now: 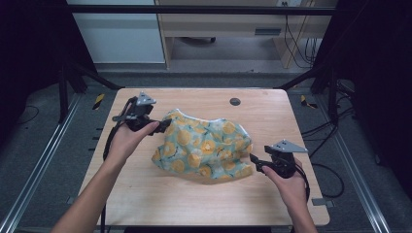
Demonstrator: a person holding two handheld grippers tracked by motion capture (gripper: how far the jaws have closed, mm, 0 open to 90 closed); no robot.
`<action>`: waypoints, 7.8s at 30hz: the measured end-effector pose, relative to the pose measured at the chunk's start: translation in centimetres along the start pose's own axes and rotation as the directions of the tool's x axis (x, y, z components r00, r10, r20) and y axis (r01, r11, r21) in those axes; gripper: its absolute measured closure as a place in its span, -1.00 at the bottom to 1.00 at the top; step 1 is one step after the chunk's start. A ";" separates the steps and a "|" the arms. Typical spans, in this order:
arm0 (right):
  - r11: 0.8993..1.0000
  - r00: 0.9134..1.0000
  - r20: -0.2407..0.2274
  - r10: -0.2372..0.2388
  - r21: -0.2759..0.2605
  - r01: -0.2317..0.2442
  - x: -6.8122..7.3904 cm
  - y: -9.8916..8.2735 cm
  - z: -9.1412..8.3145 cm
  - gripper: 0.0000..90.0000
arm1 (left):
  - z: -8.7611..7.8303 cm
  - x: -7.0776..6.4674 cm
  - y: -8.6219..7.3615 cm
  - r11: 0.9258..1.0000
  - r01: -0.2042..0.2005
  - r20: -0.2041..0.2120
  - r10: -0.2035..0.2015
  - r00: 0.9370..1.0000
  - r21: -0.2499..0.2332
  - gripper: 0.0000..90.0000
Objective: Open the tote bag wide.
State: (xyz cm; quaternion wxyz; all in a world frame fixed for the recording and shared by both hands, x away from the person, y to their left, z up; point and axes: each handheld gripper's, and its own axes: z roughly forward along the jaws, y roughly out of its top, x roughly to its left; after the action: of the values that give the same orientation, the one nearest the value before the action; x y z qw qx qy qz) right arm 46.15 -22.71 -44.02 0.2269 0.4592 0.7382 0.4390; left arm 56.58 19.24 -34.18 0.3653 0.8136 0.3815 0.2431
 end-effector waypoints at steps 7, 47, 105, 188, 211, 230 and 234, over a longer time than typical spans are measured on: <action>1.000 1.000 -0.014 -0.003 0.020 0.003 0.1 -0.8 0.3 -0.31 | 5.3 1.4 2.5 0.997 0.058 0.025 -0.059 0.998 0.059 -0.56; 1.000 1.000 -0.025 0.017 0.018 -0.017 0.0 -0.9 0.3 -0.36 | 10.0 -0.7 0.4 0.964 0.110 0.124 -0.143 0.982 0.242 0.62; 0.963 0.954 -0.178 -0.242 0.074 0.258 2.9 6.1 6.2 1.00 | -2.4 -7.0 -5.6 0.999 -0.021 0.227 0.030 0.974 -0.044 1.00; 0.946 0.910 -0.351 -0.222 0.150 0.289 7.6 -3.5 1.0 0.95 | -0.6 -6.9 -10.3 0.996 0.064 0.145 -0.072 0.987 0.061 -0.02; 0.971 0.951 -0.220 -0.217 0.049 0.233 3.1 4.7 2.1 0.06 | -1.6 -7.6 -10.2 1.000 -0.009 0.161 0.008 0.987 0.008 0.91; 0.939 0.917 -0.311 -0.248 0.157 0.307 4.1 5.0 5.7 0.97 | -2.5 -8.4 -9.7 0.999 -0.042 0.190 0.048 0.981 -0.034 0.89; 0.945 0.925 -0.299 -0.236 0.152 0.290 4.0 5.2 5.5 1.00 | -3.5 -8.7 -9.5 0.997 -0.052 0.191 0.063 0.980 -0.063 0.91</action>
State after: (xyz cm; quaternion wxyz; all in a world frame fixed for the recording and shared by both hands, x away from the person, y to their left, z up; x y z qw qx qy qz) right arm 50.79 -15.76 -42.08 0.1329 0.3095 0.8569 0.3902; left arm 44.85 17.93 -40.42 0.4167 0.8331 0.3135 0.1843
